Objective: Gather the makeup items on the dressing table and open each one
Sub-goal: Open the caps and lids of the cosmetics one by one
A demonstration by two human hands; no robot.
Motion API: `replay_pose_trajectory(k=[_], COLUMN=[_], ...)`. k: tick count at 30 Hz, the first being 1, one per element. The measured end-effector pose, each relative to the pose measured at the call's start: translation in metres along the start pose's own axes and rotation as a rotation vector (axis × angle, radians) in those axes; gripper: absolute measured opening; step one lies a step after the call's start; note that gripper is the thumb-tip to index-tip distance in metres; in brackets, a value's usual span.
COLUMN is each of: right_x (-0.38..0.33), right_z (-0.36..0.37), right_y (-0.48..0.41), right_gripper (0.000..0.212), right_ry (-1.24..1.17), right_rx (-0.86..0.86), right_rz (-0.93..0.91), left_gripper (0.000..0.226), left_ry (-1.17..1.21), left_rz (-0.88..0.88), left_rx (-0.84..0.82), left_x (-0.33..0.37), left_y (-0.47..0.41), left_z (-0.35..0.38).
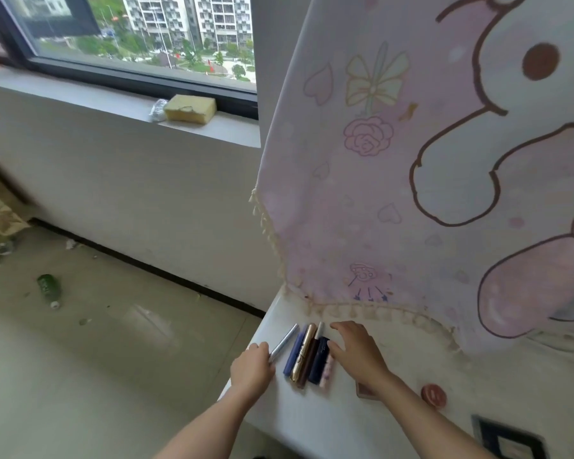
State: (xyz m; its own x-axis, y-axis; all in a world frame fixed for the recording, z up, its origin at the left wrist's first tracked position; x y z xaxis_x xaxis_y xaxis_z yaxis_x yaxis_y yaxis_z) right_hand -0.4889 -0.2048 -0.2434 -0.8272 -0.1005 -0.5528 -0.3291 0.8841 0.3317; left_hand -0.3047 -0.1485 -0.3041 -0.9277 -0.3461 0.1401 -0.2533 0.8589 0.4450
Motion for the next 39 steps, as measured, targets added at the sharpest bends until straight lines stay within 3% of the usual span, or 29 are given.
replay_pose_trajectory(k=[7, 11, 15, 19, 23, 27, 35, 37, 39], right_x=[-0.01, -0.034, -0.087, -0.151, -0.202, -0.226, -0.234, -0.232, -0.227], right_z=[0.001, -0.009, -0.033, -0.06, -0.083, -0.096, -0.105, -0.106, -0.099], right_y=[0.0, -0.002, -0.006, -0.001, 0.009, 0.016, 0.027, 0.031, 0.03], right_gripper=[0.04, 0.039, 0.04, 0.042, 0.009, 0.024, 0.02, 0.019, 0.018], right_ry=[-0.078, -0.171, -0.373, -0.546, -0.671, -0.739, -0.858, -0.973, -1.18], right_rx=[0.048, 0.102, 0.125, 0.029, 0.019, 0.102, 0.146, 0.142, 0.116], right_rz=[0.0, -0.02, -0.094, -0.226, -0.367, -0.413, -0.429, -0.411, -0.34], left_gripper=[0.01, 0.018, 0.009, 0.008, 0.009, 0.005, 0.006, 0.01, 0.039], left_ry=[0.122, 0.245, 0.338, 0.345, 0.247, 0.256, 0.757, 1.204, 1.692], left_rz=[-0.057, -0.05, 0.092, 0.288, 0.44, 0.552, 0.522, 0.525, 0.549], left_rx=[0.029, 0.134, 0.381, 0.667, 0.904, 1.033, 0.693, 0.519, 0.271], left_x=[-0.026, -0.052, -0.071, -0.079, -0.078, -0.078, -0.089, -0.091, -0.082], left_y=[-0.006, -0.004, 0.006, 0.032, 0.065, 0.09, 0.089, 0.086, 0.082], left_z=[-0.015, -0.047, -0.108, -0.174, -0.218, -0.243, -0.256, -0.256, -0.248])
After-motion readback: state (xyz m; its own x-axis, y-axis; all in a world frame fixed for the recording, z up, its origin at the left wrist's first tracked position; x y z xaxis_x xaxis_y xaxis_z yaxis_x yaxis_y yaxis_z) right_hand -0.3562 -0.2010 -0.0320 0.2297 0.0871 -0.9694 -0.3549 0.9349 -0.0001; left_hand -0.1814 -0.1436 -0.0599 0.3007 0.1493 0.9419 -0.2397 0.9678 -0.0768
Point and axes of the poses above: each hand's wrist, its own y-axis away from the middle knuckle, its own z-axis out of the palm, x = y × z, the point moved 7 cm from there along -y, towards the middle knuckle, and after that the axes turned 7 degrees about -y, right-handed, at the moved point
